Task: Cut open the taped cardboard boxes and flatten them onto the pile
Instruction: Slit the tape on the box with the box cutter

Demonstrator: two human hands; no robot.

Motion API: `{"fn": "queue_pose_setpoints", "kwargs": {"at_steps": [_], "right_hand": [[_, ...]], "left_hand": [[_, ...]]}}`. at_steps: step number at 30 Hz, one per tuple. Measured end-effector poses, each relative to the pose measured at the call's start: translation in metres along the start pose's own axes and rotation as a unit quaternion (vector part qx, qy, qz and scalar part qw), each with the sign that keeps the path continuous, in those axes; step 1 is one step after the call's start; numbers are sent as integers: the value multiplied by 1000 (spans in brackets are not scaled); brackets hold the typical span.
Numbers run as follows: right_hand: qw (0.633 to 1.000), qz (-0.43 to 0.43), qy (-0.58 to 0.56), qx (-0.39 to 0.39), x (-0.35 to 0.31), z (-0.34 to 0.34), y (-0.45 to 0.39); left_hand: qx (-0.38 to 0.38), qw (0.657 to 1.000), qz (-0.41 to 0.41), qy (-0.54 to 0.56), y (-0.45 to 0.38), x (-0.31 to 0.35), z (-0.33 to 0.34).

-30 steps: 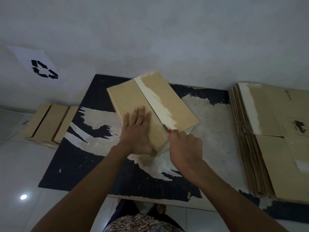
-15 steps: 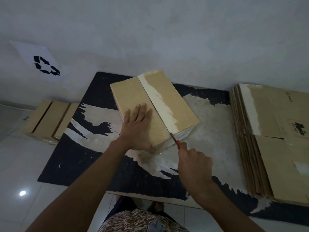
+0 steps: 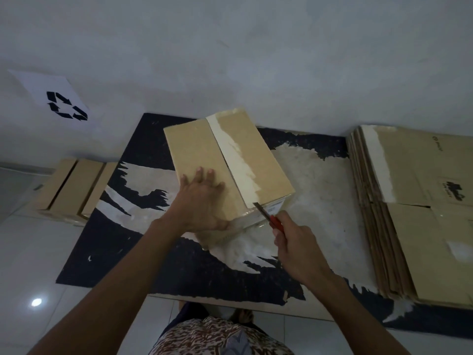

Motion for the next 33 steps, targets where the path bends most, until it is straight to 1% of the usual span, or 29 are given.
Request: {"fn": "queue_pose_setpoints", "kwargs": {"at_steps": [3,6,9,11,15,18,28,33], "right_hand": [[993,-61,101,10,-12,0,1],[981,-98,169,-7,-28,14,-1],[968,-132,207,45,-44,22,-5],[963,-130,229,58,-48,25,-7],[964,-128,220,79,-50,26,-11],[966,-125,212,74,-52,28,-13],[951,-130,255,120,-57,27,-13],[948,-119,280,94,-58,31,-15]], "left_hand": [[-30,997,6,70,12,-18,-3],[-38,994,10,100,19,-23,-2],[-38,990,10,134,19,-22,-1],[-46,989,11,137,19,-23,0],[-55,988,11,141,19,-23,2],[-56,988,13,143,18,-24,3],[-60,989,19,137,14,-29,8],[-60,989,17,132,15,-28,9]]}}
Point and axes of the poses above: each hand's wrist, its own y-axis away from the middle knuckle, its own z-axis out of the palm, x = y × z, the point moved 9 cm from there along -y, towards the middle knuckle, and after that the axes turned 3 degrees about -z, right-handed, at the moved point
